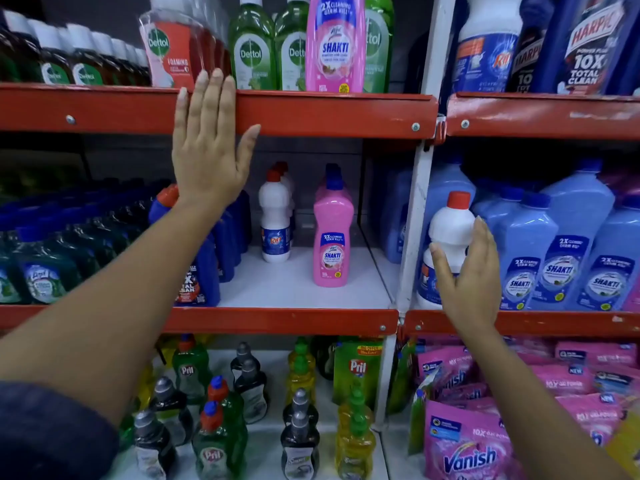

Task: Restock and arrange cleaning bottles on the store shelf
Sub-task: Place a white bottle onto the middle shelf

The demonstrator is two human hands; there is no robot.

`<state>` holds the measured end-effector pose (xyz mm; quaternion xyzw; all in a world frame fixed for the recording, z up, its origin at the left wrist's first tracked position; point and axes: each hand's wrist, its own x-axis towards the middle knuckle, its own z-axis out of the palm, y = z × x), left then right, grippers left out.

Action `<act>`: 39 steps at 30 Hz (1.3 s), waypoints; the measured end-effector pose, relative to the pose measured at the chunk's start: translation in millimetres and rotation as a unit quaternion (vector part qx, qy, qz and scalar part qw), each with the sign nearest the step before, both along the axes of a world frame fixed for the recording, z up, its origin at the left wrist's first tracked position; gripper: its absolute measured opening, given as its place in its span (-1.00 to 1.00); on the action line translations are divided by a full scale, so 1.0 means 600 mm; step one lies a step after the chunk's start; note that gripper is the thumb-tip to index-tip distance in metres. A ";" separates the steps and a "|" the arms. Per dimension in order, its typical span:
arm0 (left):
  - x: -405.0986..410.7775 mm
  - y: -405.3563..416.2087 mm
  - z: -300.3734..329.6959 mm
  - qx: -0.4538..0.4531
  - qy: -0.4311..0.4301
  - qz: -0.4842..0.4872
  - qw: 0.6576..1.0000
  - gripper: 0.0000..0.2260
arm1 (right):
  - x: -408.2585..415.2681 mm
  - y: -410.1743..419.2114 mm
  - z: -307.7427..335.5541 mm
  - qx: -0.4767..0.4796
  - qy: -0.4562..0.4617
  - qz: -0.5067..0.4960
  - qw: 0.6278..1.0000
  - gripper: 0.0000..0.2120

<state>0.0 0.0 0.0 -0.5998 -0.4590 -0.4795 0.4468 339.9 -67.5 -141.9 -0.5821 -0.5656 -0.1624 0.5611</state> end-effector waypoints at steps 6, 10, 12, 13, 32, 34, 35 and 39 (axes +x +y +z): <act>-0.016 0.015 0.005 0.011 0.010 0.016 1.000 -0.45 | 0.038 0.037 0.006 -0.088 0.162 0.053 0.981 -0.29; -0.023 0.027 0.007 0.041 0.020 0.024 0.999 -0.45 | 0.056 0.056 0.012 -0.129 0.212 0.079 0.965 -0.40; -0.022 0.032 0.006 0.056 0.022 0.026 0.998 -0.46 | 0.057 0.059 0.015 -0.130 0.222 0.077 0.963 -0.43; -0.022 0.033 0.005 0.060 0.023 0.028 0.998 -0.46 | 0.057 0.059 0.016 -0.127 0.225 0.074 0.963 -0.44; -0.025 0.037 0.008 0.078 0.028 0.033 0.996 -0.44 | -0.105 -0.021 0.083 -0.070 0.192 0.230 0.952 -0.45; -0.026 0.040 0.009 0.087 0.030 0.039 0.995 -0.44 | -0.144 0.002 0.078 -0.074 0.219 0.273 0.934 -0.46; -0.027 0.041 0.008 0.090 0.031 0.041 0.995 -0.44 | -0.165 0.015 0.077 -0.077 0.230 0.291 0.926 -0.45; -0.028 0.047 0.010 0.110 0.038 0.049 0.992 -0.44 | -0.252 0.069 0.068 -0.089 0.254 0.320 0.909 -0.51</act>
